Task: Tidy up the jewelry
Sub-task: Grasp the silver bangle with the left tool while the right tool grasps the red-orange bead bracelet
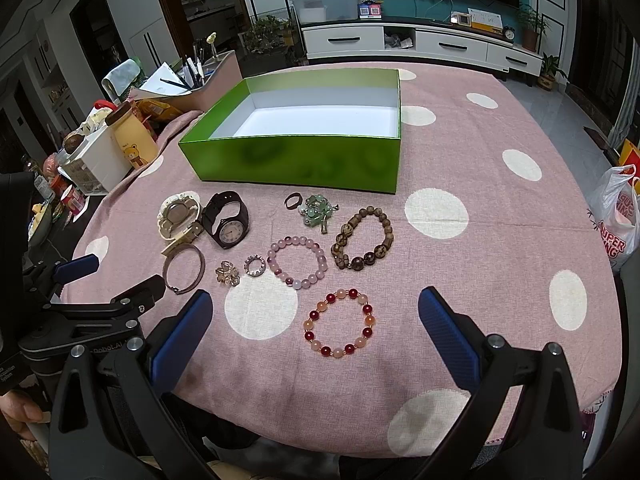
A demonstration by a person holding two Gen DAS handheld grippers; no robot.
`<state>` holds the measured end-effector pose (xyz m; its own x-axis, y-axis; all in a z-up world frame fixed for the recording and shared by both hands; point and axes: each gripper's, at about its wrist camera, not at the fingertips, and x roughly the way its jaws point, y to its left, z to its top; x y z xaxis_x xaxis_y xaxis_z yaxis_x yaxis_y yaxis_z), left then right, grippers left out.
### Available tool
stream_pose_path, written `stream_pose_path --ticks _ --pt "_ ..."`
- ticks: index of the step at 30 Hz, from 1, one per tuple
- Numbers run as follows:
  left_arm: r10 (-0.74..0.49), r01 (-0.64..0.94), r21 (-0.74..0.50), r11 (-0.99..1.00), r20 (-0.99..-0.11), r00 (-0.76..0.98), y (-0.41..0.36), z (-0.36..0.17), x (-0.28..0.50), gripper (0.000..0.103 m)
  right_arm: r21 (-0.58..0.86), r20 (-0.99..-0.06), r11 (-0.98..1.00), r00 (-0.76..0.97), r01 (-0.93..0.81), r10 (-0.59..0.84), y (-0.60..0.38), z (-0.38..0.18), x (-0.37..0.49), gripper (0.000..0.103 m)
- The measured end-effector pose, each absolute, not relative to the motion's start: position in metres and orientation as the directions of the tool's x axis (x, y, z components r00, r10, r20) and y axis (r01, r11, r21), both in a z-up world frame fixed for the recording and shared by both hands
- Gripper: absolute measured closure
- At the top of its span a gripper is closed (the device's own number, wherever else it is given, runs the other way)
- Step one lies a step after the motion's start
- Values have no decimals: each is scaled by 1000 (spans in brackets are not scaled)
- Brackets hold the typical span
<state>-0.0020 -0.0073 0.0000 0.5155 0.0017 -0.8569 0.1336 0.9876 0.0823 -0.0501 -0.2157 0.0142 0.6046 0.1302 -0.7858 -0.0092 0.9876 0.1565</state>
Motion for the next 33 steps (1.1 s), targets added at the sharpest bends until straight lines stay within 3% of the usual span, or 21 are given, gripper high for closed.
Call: stream_pose_path --ticks 12,24,27,33 --pt "-58 157 23 987 -868 494 2 -10 0 2 151 -798 989 590 -2 123 -229 7 -54 1" --pt "-122 143 -57 988 -859 498 22 -40 2 2 159 -817 987 557 -35 151 -245 -37 -65 1" --pt "-119 145 -51 988 -848 516 15 -44 4 2 137 -812 989 565 -58 146 -239 -46 -64 6" --pt "-117 163 -35 986 -843 525 3 -55 11 9 147 -815 987 557 -62 157 -237 -62 -56 26"
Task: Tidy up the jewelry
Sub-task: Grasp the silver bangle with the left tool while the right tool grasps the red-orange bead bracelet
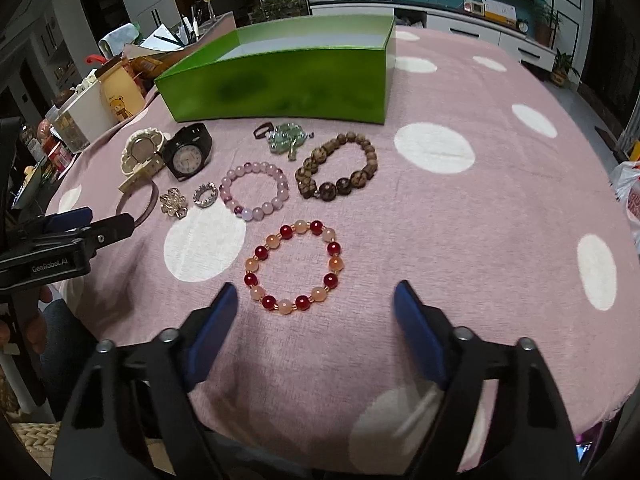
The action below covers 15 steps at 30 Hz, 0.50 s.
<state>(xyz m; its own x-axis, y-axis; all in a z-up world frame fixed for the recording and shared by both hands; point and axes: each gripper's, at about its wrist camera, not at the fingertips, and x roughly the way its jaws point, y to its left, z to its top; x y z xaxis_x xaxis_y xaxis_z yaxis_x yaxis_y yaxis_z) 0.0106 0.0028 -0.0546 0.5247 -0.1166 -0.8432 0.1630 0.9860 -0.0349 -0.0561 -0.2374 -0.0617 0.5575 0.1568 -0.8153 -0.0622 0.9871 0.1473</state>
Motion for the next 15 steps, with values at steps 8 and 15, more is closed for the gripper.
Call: stream_pose_path --ticks 8,15 --pt "-134 110 -88 990 -827 546 19 -52 24 18 191 -786 980 589 -53 185 -246 -57 -52 36" --pt "-67 82 -26 996 -838 542 19 -61 34 47 118 -795 992 594 -47 123 -245 -61 -46 56"
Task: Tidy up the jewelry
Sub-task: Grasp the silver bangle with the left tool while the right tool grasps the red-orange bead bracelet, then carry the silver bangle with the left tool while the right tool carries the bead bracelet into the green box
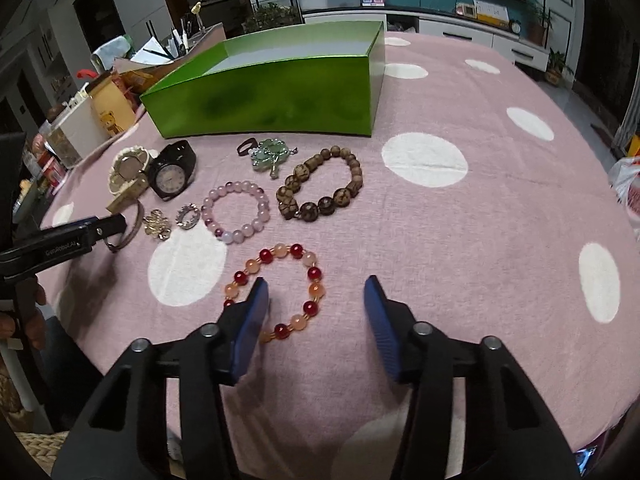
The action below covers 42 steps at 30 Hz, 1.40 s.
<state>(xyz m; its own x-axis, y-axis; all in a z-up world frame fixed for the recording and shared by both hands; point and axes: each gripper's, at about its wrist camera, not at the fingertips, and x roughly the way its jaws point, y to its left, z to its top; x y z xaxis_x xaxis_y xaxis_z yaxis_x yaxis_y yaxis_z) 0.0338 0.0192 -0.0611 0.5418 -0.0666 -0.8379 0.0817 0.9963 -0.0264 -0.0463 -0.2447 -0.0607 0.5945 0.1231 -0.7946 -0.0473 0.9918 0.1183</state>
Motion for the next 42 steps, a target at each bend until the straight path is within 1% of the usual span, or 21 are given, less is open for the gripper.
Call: stream_pose_path --ticks 1,2,3,4,5,6,8,9,13,14,20,29,32,42 --pt "-60 85 -17 996 -836 546 18 -61 34 49 99 -794 994 597 -50 110 -243 -61 -46 59" --pt "-51 88 -2 996 -832 553 17 -62 34 53 86 -797 995 596 -56 102 -242 -62 -44 66" --pt "-50 95 5 995 -827 560 16 -62 34 57 54 -795 997 601 -60 79 -239 -62 -43 68" --pt "-56 103 4 995 -823 566 16 -62 34 59 33 -794 998 605 -62 64 -237 -63 -43 73" --pt "-59 112 6 994 -819 571 15 -62 34 64 16 -791 997 609 -70 55 -235 -63 -43 78" --pt "-65 123 8 992 -817 574 13 -62 34 70 9 -789 996 611 -85 59 -232 -63 -43 81" --pt "-77 151 14 988 -810 582 9 -62 33 79 -8 -786 995 616 -103 57 -228 -64 -42 91" --pt "-84 161 14 987 -808 583 8 -62 32 84 -17 -785 994 618 -110 55 -225 -64 -41 93" --pt "-120 184 -15 983 -810 573 7 -62 31 95 -43 -779 992 626 -116 39 -221 -64 -41 96" --pt "-135 186 -33 982 -813 566 8 -61 32 99 -36 -780 993 624 -117 45 -222 -64 -41 96" --pt "-198 188 -111 976 -815 544 13 -56 30 100 -10 -775 993 629 -122 69 -223 -55 -45 96" --pt "-248 212 -149 966 -774 582 15 -26 21 99 -8 -720 988 686 -152 99 -218 -20 -48 96" --pt "-258 225 -151 963 -757 601 13 -13 20 99 -13 -701 987 705 -163 108 -217 -8 -46 96" --pt "-253 245 -117 962 -714 652 -2 28 45 99 -59 -581 985 808 -160 96 -221 47 -17 96"
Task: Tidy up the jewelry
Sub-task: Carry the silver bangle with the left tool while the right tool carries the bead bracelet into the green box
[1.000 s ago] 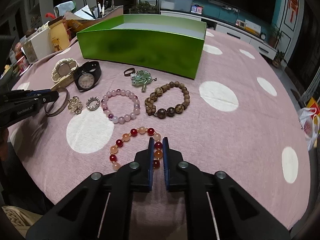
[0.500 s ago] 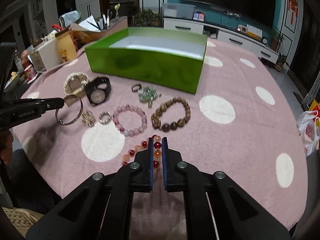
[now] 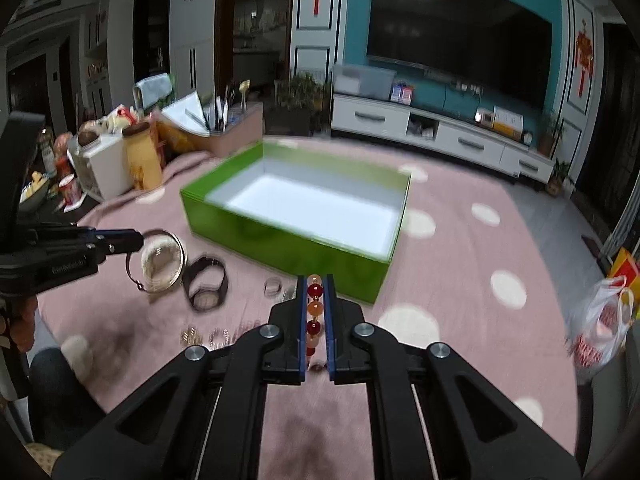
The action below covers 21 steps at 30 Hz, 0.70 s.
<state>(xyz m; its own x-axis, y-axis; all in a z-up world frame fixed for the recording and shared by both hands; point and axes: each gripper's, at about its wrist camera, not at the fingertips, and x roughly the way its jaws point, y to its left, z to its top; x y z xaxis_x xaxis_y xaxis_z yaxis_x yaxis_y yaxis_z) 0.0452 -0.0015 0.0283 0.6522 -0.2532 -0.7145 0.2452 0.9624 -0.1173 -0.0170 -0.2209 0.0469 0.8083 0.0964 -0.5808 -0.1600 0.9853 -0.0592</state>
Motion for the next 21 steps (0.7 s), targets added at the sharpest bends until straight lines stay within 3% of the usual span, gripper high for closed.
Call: stream_pose_path --ticks 11,21 --pt "-230 243 -80 967 -688 688 -24 63 97 98 17 -527 990 840 -142 130 -232 75 37 96" --pt "-196 228 -53 972 -716 670 -41 57 155 98 62 -568 990 811 -128 140 -236 62 98 96"
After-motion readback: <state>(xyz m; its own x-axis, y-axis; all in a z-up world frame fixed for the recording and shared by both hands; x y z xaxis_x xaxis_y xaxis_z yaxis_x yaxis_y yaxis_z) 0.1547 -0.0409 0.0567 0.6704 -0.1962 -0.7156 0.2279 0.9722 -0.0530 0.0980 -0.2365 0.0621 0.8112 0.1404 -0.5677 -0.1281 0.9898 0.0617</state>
